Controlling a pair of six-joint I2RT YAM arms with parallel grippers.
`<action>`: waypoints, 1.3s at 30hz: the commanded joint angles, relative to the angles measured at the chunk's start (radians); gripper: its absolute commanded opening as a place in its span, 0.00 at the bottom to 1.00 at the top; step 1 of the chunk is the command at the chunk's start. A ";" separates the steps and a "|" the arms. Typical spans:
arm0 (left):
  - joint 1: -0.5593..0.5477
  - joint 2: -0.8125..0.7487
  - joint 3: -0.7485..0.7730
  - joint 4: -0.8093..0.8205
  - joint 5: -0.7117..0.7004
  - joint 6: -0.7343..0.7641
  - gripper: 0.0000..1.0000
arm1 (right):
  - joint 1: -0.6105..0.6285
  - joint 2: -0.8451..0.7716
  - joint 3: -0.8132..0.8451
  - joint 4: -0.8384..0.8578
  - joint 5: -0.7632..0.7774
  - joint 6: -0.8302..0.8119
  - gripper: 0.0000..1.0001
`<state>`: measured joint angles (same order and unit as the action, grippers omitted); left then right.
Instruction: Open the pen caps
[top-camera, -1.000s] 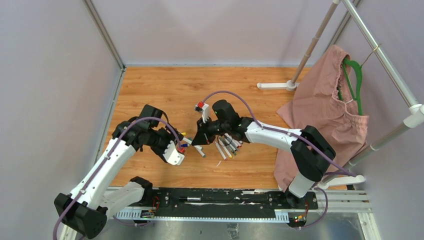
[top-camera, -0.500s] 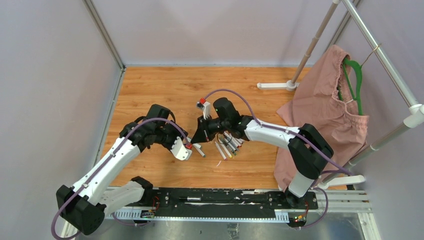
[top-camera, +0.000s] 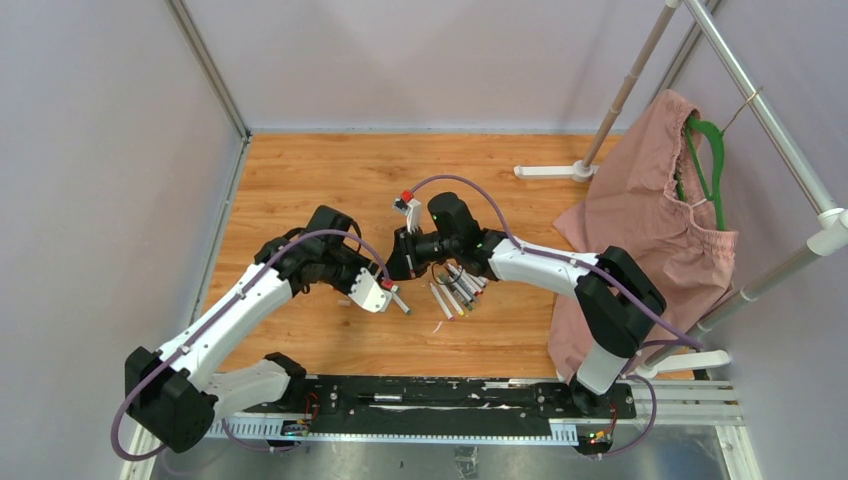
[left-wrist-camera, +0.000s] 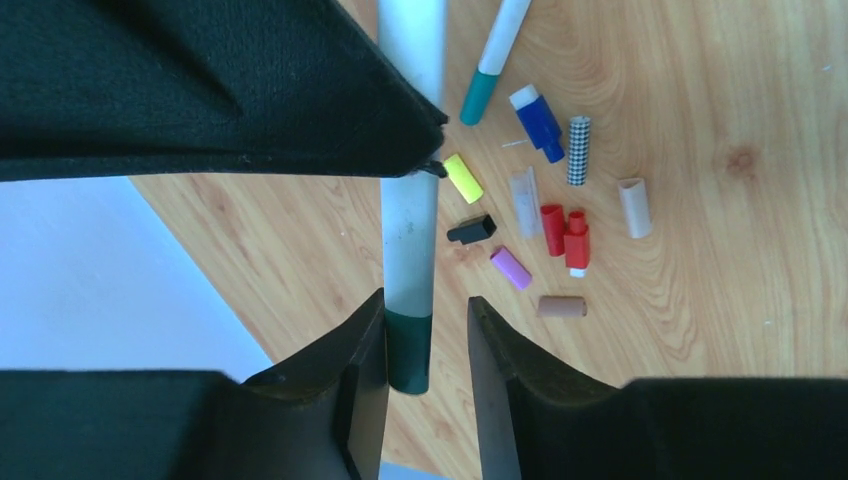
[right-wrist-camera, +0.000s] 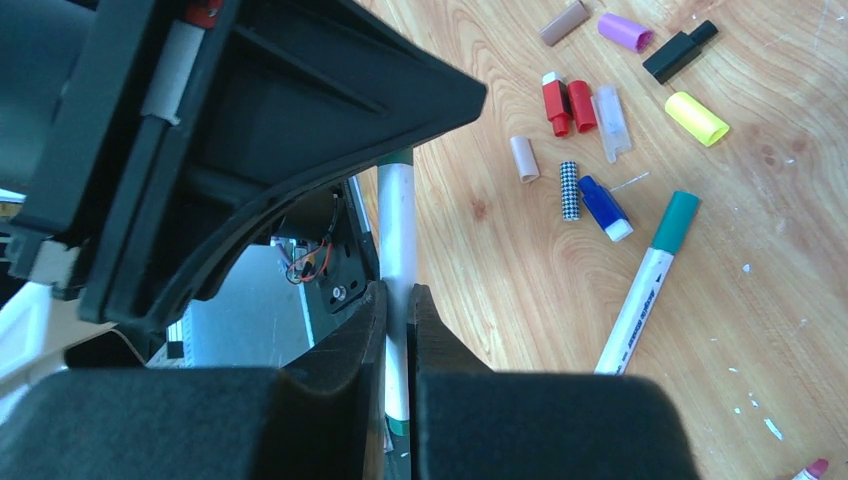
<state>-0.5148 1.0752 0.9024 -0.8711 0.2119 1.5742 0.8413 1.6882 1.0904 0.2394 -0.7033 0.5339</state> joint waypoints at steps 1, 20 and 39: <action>-0.008 0.026 0.024 0.067 -0.070 -0.060 0.34 | -0.012 -0.010 -0.008 0.023 -0.036 0.023 0.00; -0.011 -0.056 0.026 0.073 0.034 -0.041 0.00 | 0.003 0.084 0.044 0.139 -0.107 0.204 0.29; 0.011 0.009 0.016 0.116 -0.127 -0.061 0.00 | -0.007 -0.127 -0.281 0.144 -0.073 0.235 0.00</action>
<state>-0.5491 1.0718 0.9089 -0.7723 0.2520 1.5326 0.8379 1.6394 0.9176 0.4992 -0.7555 0.7925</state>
